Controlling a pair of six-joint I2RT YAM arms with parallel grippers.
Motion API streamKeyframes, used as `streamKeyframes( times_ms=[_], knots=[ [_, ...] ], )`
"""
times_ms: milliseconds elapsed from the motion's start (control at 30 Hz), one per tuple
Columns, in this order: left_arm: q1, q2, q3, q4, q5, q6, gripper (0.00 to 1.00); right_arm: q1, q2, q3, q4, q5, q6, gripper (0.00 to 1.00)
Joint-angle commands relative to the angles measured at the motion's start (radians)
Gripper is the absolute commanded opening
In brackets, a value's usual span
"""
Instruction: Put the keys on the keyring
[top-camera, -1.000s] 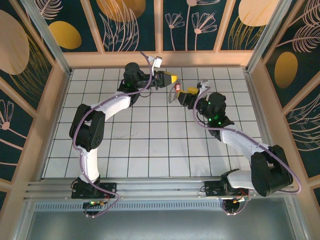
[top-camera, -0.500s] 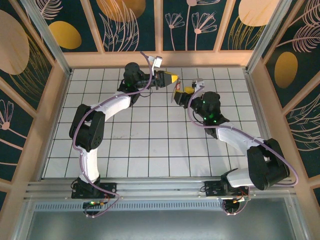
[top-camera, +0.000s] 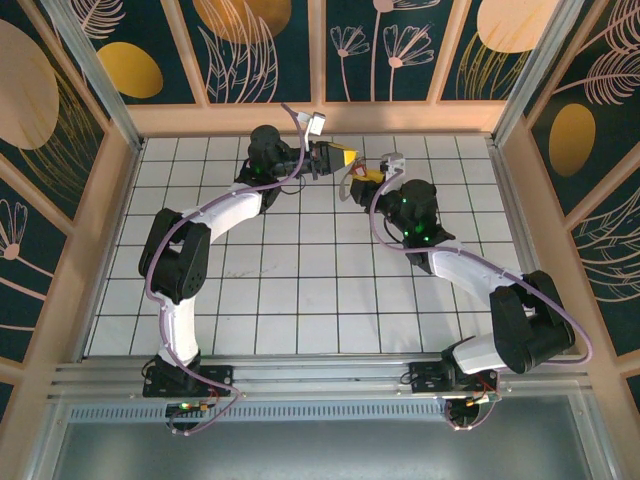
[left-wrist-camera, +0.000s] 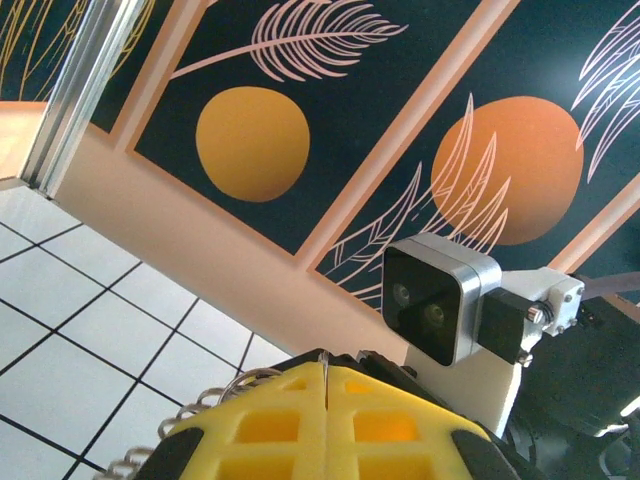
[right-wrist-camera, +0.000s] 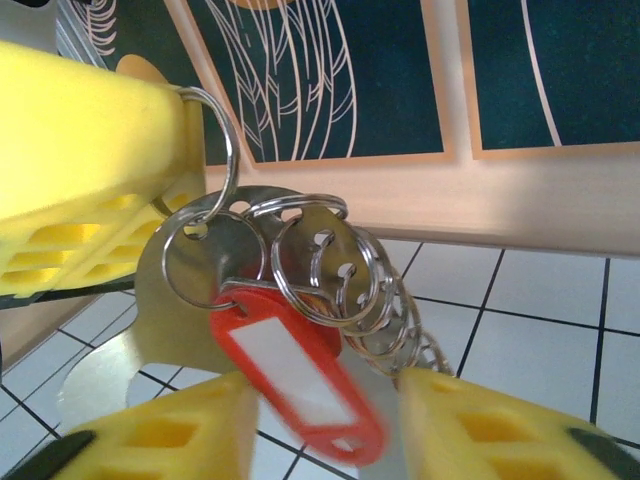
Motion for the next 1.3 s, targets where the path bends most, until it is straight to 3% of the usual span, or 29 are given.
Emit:
streamKeyframes(
  times_ms=[0,267,400,667,1267],
  knots=[
    [-0.007,-0.056,0.01,0.064,0.008,-0.005,0.0,0.008,-0.035,0.002,0.009,0.014,-0.032,0.34],
    [-0.007,-0.056,0.009,0.066,0.012,-0.005,0.0,0.007,-0.07,-0.01,-0.008,0.023,-0.055,0.27],
    [-0.008,-0.059,0.009,0.066,0.013,-0.005,0.0,0.006,-0.075,-0.009,-0.009,0.034,-0.058,0.44],
    [-0.01,-0.061,0.008,0.068,0.016,-0.006,0.0,0.004,-0.053,0.017,-0.016,0.066,-0.062,0.44],
    [-0.01,-0.065,0.011,0.063,0.019,0.002,0.0,0.004,-0.099,-0.018,-0.025,0.053,-0.101,0.08]
  ],
)
